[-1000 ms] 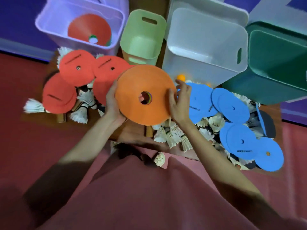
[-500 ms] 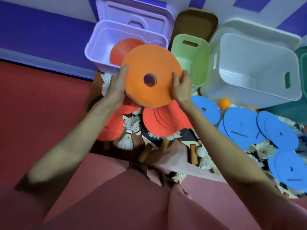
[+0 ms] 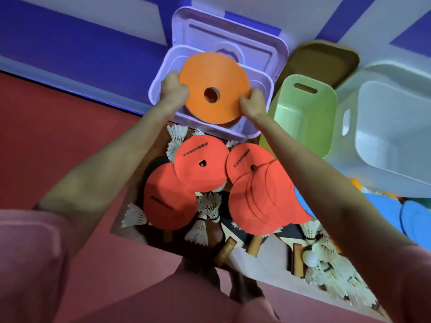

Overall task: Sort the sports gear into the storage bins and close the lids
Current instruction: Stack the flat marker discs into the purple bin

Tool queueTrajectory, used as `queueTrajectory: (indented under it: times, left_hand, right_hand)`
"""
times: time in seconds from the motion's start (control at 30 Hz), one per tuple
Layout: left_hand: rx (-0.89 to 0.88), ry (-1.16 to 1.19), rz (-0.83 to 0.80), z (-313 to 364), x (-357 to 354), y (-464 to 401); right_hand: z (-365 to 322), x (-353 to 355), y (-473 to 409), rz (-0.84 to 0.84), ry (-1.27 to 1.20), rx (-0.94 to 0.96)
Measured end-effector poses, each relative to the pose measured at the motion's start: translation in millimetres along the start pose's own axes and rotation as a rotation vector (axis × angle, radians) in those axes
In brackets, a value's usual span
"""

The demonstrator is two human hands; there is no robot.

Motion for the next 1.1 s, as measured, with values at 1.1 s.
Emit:
queueTrajectory:
  times: [1.1]
  left_hand:
    - [-0.487, -0.026, -0.417, 58, -160, 201]
  right_hand:
    - [197, 159, 228, 0.164, 0.31, 0.002]
Point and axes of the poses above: each hand's wrist, its own y-axis away from the middle knuckle, its own x-axis out of the back of the hand, z = x × y, the point moved 10 cm from there along -y, towards the middle knuckle, and after that the axes turned 1 degree about x, right-handed, at the moved point
